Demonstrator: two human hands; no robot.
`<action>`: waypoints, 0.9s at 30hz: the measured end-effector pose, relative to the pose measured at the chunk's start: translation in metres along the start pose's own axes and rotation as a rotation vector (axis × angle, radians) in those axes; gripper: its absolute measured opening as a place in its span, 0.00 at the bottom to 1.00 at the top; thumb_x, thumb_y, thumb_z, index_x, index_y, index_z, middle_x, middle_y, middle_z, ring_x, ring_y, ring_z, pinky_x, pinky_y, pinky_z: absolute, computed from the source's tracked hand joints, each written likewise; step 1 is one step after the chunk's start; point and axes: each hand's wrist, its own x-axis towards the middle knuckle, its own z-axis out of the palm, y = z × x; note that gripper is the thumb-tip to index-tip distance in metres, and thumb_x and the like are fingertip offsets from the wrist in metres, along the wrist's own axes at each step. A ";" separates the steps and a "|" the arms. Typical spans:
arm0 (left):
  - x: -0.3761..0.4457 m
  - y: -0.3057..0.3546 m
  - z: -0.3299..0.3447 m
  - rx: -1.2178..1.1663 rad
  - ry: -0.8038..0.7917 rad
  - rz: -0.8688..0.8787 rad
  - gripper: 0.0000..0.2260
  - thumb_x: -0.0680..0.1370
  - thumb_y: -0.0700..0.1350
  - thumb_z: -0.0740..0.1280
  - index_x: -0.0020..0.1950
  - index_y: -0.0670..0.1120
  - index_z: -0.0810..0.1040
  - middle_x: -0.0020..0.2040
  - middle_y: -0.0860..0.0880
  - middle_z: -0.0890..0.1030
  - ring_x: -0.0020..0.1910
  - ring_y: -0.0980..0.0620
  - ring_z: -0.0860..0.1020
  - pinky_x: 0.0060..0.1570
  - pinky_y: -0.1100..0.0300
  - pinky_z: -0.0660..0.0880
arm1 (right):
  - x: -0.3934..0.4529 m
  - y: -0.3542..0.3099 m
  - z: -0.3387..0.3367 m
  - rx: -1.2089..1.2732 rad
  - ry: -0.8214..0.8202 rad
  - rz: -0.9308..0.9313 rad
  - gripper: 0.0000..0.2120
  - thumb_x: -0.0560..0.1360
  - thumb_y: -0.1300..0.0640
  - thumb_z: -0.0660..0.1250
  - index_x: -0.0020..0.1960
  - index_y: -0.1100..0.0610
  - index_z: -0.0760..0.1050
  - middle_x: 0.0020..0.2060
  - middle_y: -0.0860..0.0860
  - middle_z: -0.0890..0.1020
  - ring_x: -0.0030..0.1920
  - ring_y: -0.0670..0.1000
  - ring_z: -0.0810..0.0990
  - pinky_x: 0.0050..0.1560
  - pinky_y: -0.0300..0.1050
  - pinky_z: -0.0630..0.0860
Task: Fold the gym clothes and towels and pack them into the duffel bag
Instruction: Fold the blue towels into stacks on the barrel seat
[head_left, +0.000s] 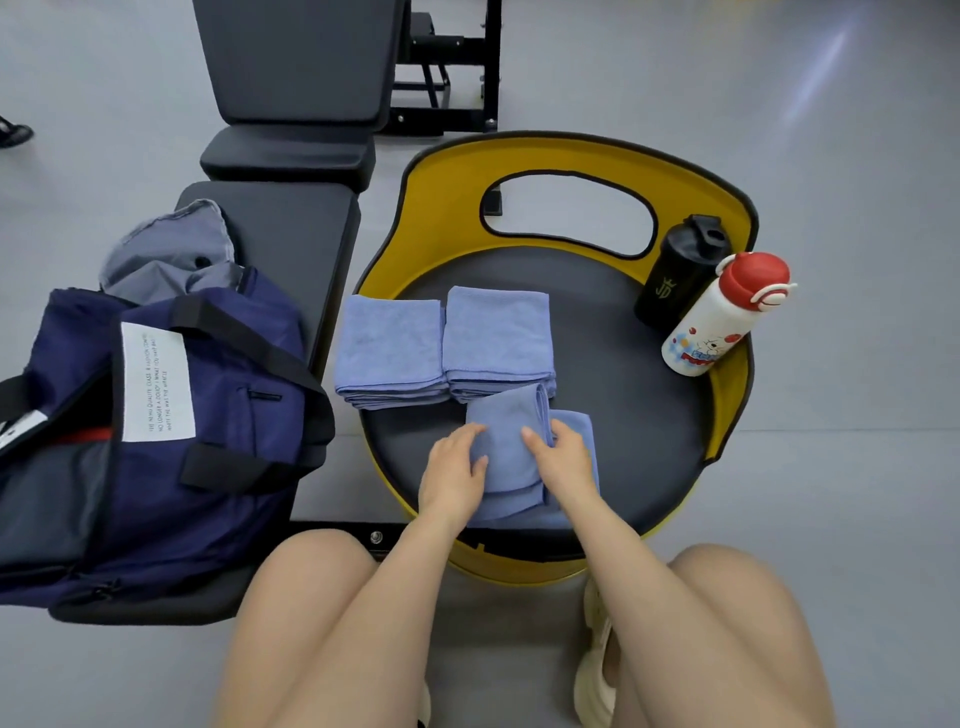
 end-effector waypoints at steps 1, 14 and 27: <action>0.000 0.001 0.004 0.041 -0.032 0.041 0.20 0.81 0.43 0.59 0.73 0.51 0.64 0.74 0.52 0.63 0.73 0.52 0.60 0.67 0.58 0.62 | 0.000 0.002 -0.004 -0.004 0.004 0.004 0.07 0.79 0.56 0.63 0.46 0.59 0.74 0.36 0.52 0.76 0.38 0.50 0.73 0.32 0.36 0.66; 0.005 0.011 0.037 0.545 -0.275 0.141 0.26 0.84 0.50 0.48 0.78 0.47 0.41 0.78 0.51 0.38 0.77 0.51 0.38 0.75 0.51 0.45 | 0.005 0.035 -0.029 -0.224 0.172 0.098 0.16 0.79 0.57 0.63 0.65 0.58 0.70 0.59 0.56 0.76 0.55 0.55 0.76 0.53 0.49 0.74; 0.013 0.007 0.054 0.518 -0.230 0.118 0.24 0.84 0.51 0.43 0.77 0.48 0.37 0.77 0.52 0.36 0.76 0.52 0.35 0.74 0.52 0.42 | 0.014 0.057 -0.015 -1.001 -0.196 -0.197 0.27 0.83 0.44 0.43 0.78 0.49 0.37 0.77 0.48 0.37 0.77 0.51 0.36 0.75 0.50 0.39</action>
